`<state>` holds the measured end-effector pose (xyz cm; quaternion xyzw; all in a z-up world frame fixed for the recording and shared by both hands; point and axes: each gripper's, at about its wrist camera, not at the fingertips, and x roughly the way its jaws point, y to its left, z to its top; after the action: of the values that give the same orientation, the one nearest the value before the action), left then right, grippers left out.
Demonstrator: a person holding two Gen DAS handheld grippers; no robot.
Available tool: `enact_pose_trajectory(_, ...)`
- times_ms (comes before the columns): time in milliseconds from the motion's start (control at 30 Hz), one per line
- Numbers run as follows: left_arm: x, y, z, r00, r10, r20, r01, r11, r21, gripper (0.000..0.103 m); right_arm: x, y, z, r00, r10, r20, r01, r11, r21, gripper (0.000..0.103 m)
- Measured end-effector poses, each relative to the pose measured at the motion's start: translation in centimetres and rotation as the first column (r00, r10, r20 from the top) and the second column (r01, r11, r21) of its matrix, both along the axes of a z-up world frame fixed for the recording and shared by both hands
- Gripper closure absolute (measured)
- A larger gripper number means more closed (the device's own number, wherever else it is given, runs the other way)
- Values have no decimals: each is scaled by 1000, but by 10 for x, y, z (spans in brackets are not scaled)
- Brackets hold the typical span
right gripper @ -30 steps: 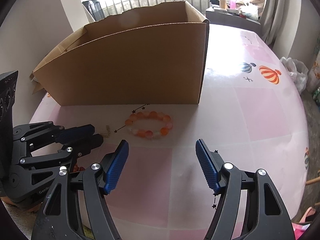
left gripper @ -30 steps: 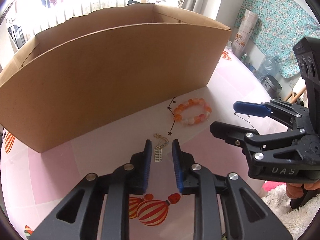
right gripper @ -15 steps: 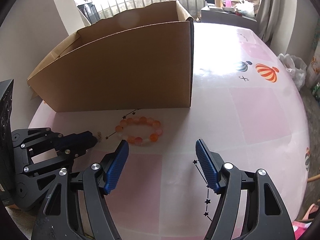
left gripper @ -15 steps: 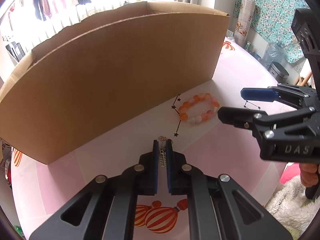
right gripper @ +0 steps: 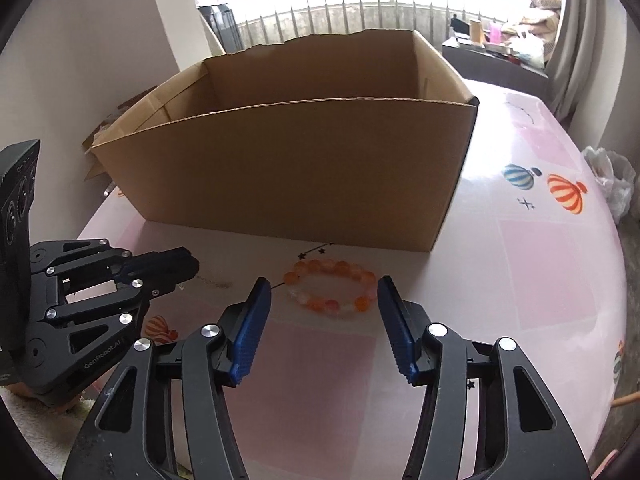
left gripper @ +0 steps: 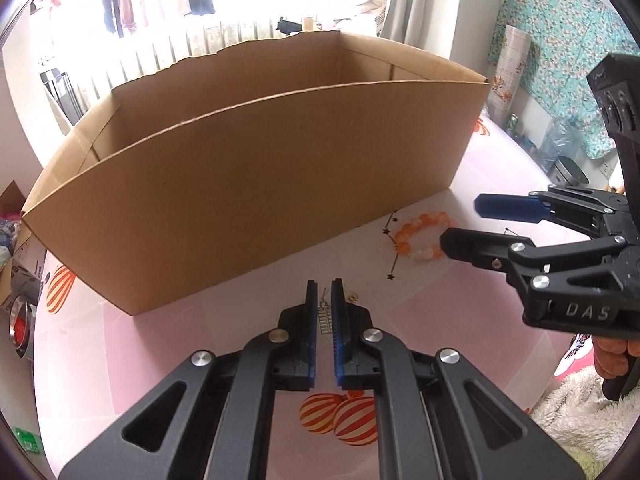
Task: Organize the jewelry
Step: 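Close the right gripper on the orange bead bracelet while the left gripper holds the chain, then lift the bracelet with the right gripper over the box while the left gripper carries the chain there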
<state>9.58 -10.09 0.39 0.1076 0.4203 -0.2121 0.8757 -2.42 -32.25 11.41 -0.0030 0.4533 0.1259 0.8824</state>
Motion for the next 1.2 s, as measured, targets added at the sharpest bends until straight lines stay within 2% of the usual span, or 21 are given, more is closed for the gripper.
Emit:
enact_pose_trajectory(300, 4, 0, 1, 999, 35, -29, -34, 999, 29, 97, 18, 19, -11, 991, 118, -59, -119, 993, -16, 77)
enact_pose_trajectory(533, 9, -3, 2, 996, 54, -66, -51, 998, 45, 97, 23, 31, -19, 986, 145, -85, -152, 986, -74, 80)
enact_pose_trajectory(700, 10, -2, 1, 994, 63, -88, -58, 997, 53, 97, 25, 38, -22, 985, 146, -88, -156, 981, -117, 92)
enact_pose_trajectory(800, 10, -6, 0, 994, 60, -94, -55, 997, 59, 97, 28, 38, -22, 987, 135, -89, -145, 982, -118, 95)
enact_pose_trajectory(933, 9, -8, 0, 993, 59, -102, -53, 997, 63, 97, 32, 29, -20, 989, 116, -92, -125, 987, -97, 96)
enact_pose_trajectory(1200, 7, -9, -3, 992, 60, -108, -53, 997, 63, 97, 38, -15, -2, 994, 58, -91, -56, 998, 20, 96)
